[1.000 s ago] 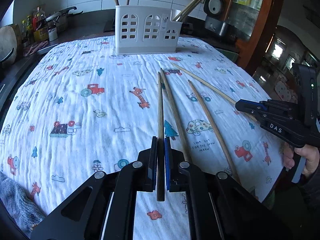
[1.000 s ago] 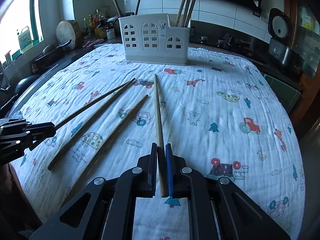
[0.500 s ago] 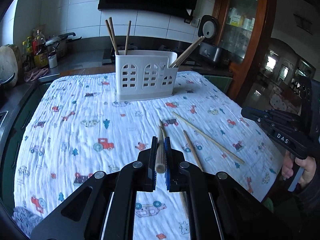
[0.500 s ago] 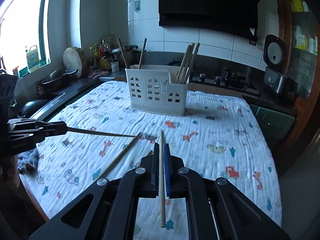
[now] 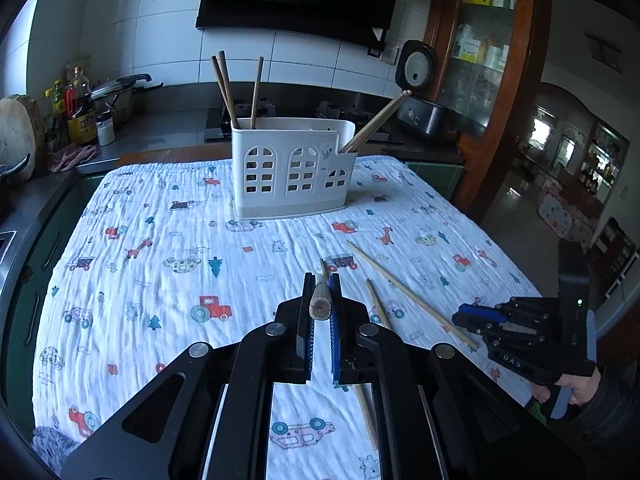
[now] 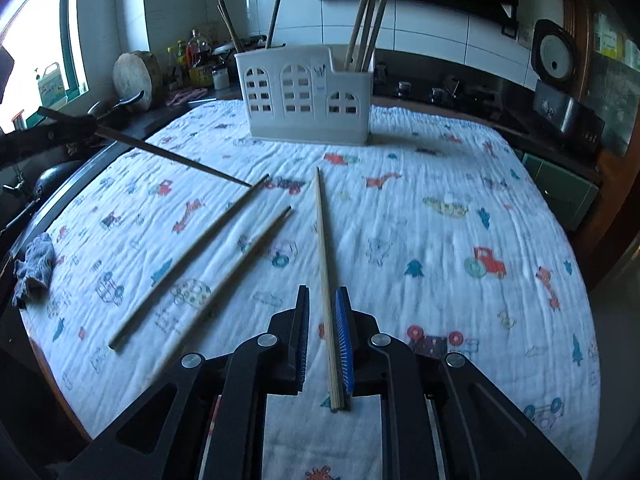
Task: Organize utensils
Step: 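Raise the left tool's chopstick upright into the holder while the right tool inserts its own, then open both tools and pull back from the holder toward the remaining chopsticks, then close the left tool on a chopstick while the right tool grasps the last one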
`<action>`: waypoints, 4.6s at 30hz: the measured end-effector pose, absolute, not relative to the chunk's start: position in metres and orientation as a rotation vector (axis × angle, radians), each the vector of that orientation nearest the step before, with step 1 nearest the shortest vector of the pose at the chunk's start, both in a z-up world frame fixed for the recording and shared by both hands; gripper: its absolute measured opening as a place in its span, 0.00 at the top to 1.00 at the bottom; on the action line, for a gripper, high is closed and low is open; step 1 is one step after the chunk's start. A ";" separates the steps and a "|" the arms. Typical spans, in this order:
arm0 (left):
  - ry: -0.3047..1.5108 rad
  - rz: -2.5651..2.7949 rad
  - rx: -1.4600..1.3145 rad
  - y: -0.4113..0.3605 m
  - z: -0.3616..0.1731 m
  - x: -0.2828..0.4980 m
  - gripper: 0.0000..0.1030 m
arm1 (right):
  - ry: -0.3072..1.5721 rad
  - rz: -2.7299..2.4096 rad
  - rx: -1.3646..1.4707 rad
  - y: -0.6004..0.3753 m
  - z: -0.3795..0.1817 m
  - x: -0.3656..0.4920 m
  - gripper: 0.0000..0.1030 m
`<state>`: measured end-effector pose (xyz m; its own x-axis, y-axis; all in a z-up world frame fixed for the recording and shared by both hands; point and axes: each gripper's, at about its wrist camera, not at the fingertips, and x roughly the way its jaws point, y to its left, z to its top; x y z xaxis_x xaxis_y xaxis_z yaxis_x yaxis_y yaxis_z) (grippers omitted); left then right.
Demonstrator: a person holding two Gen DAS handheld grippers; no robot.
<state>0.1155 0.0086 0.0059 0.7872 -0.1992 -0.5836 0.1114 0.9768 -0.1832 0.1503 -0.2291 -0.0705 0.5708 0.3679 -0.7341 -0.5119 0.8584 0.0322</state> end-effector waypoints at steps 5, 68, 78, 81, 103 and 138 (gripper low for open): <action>0.641 -0.165 -0.142 0.010 0.007 0.115 0.95 | 0.852 0.512 -0.193 -0.232 -0.088 0.149 0.86; 0.563 -0.078 -0.117 0.074 0.128 0.337 0.95 | 0.612 0.552 -0.253 -0.146 0.170 0.331 0.94; 0.647 -0.081 -0.113 0.074 0.092 0.359 0.94 | 0.716 0.556 -0.288 -0.130 0.133 0.358 0.94; 0.653 -0.082 -0.110 0.073 0.089 0.360 0.93 | 0.725 0.559 -0.279 -0.128 0.128 0.361 0.93; 0.590 -0.085 -0.168 0.071 0.083 0.213 0.53 | 0.620 0.528 -0.265 -0.175 0.082 0.209 0.64; 0.690 0.026 -0.257 0.066 -0.031 0.072 0.50 | 0.833 0.484 -0.093 -0.156 -0.093 0.058 0.84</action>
